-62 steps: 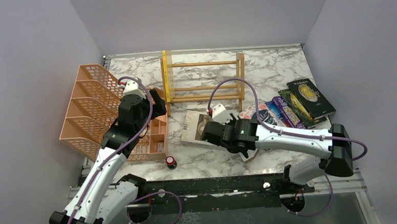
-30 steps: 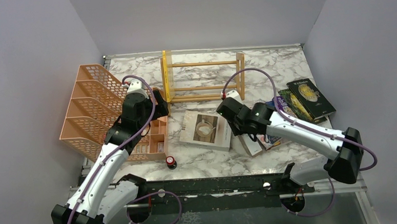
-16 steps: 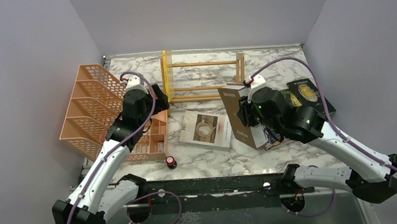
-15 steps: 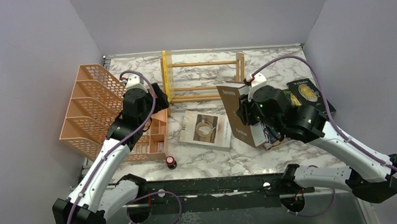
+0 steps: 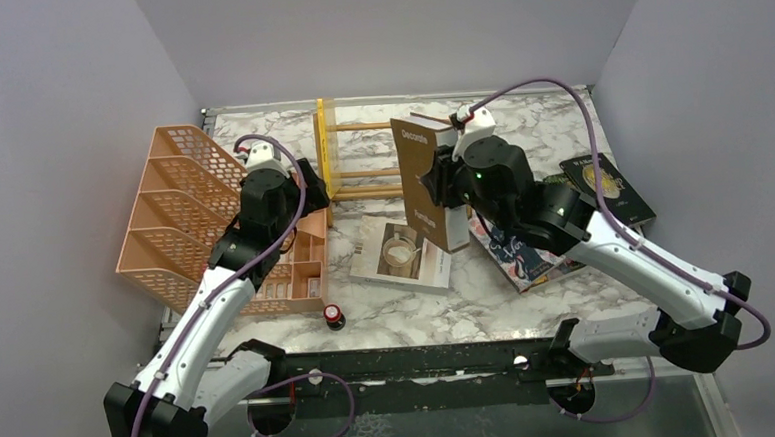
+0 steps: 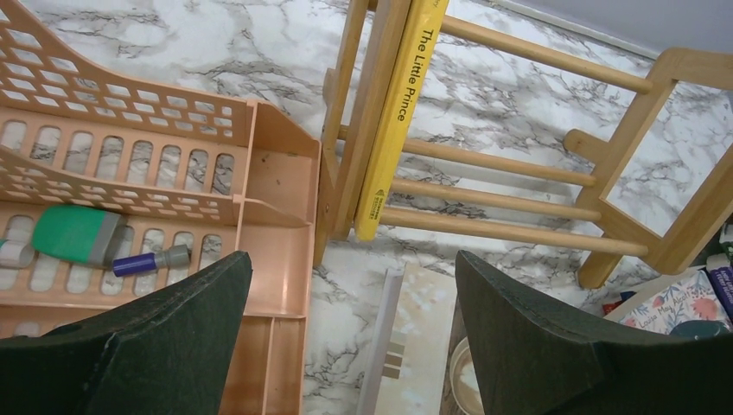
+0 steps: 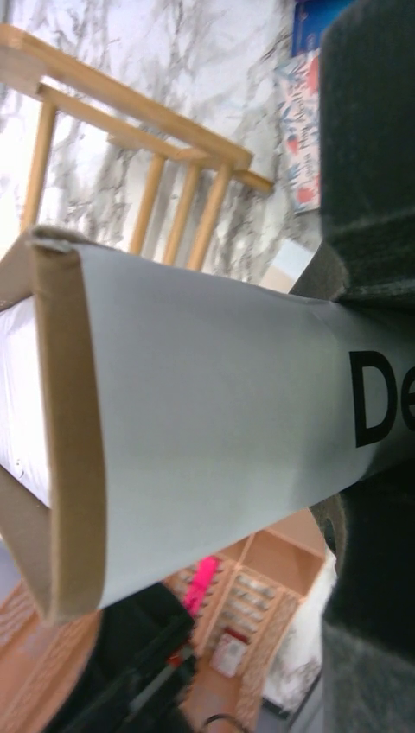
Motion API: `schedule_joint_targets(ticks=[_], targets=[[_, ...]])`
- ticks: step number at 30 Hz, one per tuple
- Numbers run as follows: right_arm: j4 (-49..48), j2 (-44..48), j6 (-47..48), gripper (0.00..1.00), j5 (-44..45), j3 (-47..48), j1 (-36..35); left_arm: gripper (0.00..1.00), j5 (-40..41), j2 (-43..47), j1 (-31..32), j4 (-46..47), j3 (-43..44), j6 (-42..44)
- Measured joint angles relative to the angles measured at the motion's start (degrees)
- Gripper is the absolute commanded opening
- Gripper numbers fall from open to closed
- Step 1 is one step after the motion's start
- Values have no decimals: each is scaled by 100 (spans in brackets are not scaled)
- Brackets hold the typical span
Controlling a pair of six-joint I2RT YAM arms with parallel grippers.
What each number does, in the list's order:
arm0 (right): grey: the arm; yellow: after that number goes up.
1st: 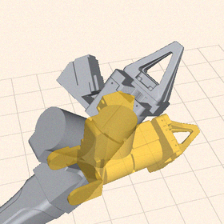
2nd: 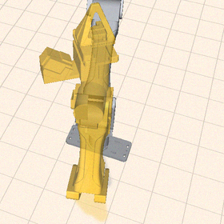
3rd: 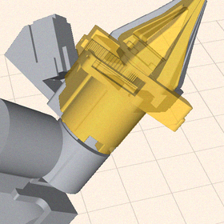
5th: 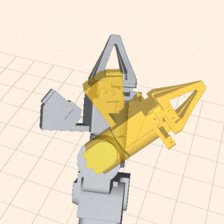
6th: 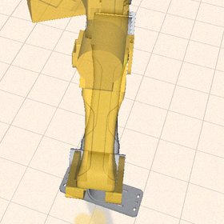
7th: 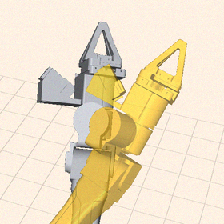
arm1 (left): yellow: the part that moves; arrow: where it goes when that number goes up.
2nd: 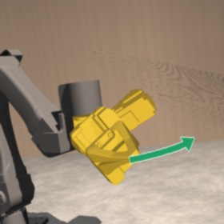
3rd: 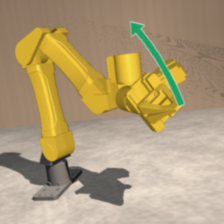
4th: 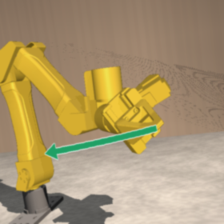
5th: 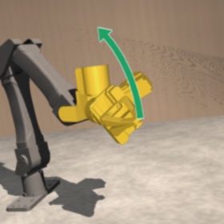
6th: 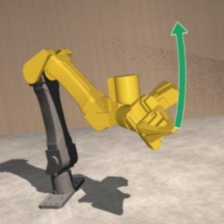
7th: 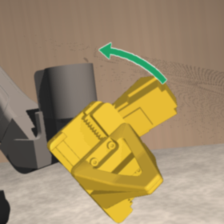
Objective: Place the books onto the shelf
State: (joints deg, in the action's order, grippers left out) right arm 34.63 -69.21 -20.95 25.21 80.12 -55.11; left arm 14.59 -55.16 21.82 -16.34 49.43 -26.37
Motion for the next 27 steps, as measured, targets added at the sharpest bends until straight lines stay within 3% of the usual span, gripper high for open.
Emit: schedule_joint_targets(ticks=[13, 27], targets=[[-1891, -1648, 52, 37, 960, 750, 0, 88, -42, 505, 0, 28, -103, -22], [-2271, -4164, 481, 37, 1705, 2594, 52, 88, -109, 503, 0, 33, -118, -37]])
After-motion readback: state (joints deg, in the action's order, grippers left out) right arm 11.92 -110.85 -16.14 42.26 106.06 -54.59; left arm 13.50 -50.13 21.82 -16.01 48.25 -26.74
